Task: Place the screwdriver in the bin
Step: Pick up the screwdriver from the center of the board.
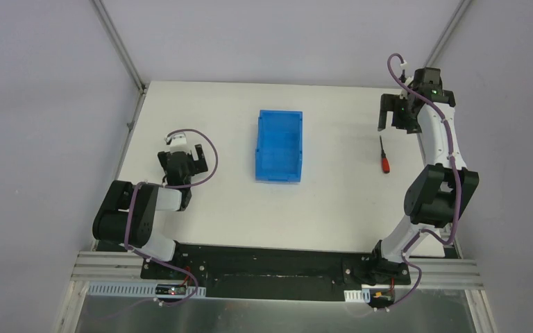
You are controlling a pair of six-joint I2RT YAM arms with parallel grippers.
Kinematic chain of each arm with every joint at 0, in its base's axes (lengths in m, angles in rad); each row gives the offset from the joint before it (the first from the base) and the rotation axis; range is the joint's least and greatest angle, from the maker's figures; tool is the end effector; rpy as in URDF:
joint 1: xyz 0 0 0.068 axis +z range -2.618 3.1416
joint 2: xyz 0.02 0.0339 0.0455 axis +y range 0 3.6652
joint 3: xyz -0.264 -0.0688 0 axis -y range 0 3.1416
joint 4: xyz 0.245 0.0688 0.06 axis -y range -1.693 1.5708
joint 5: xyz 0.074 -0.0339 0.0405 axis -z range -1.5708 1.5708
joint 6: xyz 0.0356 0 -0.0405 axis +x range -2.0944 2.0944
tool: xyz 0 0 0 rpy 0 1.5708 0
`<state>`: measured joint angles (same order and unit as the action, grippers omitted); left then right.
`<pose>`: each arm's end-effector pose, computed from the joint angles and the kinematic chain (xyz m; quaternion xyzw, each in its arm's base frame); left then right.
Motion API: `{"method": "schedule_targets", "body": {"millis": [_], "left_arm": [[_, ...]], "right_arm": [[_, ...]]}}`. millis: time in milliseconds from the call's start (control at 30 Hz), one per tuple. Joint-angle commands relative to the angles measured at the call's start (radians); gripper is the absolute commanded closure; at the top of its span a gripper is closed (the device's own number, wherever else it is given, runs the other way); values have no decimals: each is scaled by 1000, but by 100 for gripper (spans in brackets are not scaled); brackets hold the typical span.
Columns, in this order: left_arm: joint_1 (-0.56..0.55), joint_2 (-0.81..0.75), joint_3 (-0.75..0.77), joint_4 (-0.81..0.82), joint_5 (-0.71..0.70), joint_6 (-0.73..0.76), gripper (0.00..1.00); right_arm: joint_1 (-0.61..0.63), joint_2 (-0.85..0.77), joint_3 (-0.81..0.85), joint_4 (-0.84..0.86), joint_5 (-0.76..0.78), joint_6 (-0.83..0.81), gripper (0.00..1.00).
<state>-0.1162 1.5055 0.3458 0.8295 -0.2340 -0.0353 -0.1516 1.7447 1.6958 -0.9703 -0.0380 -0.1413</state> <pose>0.2577 -0.0218 0.1411 -0.0351 0.8102 0.0510 0.5828 0.3667 -0.0547 0.3281 -0.0002 0.9620 -0.0216 0.2720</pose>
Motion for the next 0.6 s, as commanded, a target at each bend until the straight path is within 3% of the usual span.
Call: {"method": "schedule_targets", "body": {"millis": [0, 567], "left_arm": [[4, -1, 13, 19, -13, -6, 1], [5, -1, 13, 19, -14, -6, 1]], "right_arm": [[6, -18, 25, 13, -11, -15, 2], [15, -10, -19, 54, 19, -53, 2]]}}
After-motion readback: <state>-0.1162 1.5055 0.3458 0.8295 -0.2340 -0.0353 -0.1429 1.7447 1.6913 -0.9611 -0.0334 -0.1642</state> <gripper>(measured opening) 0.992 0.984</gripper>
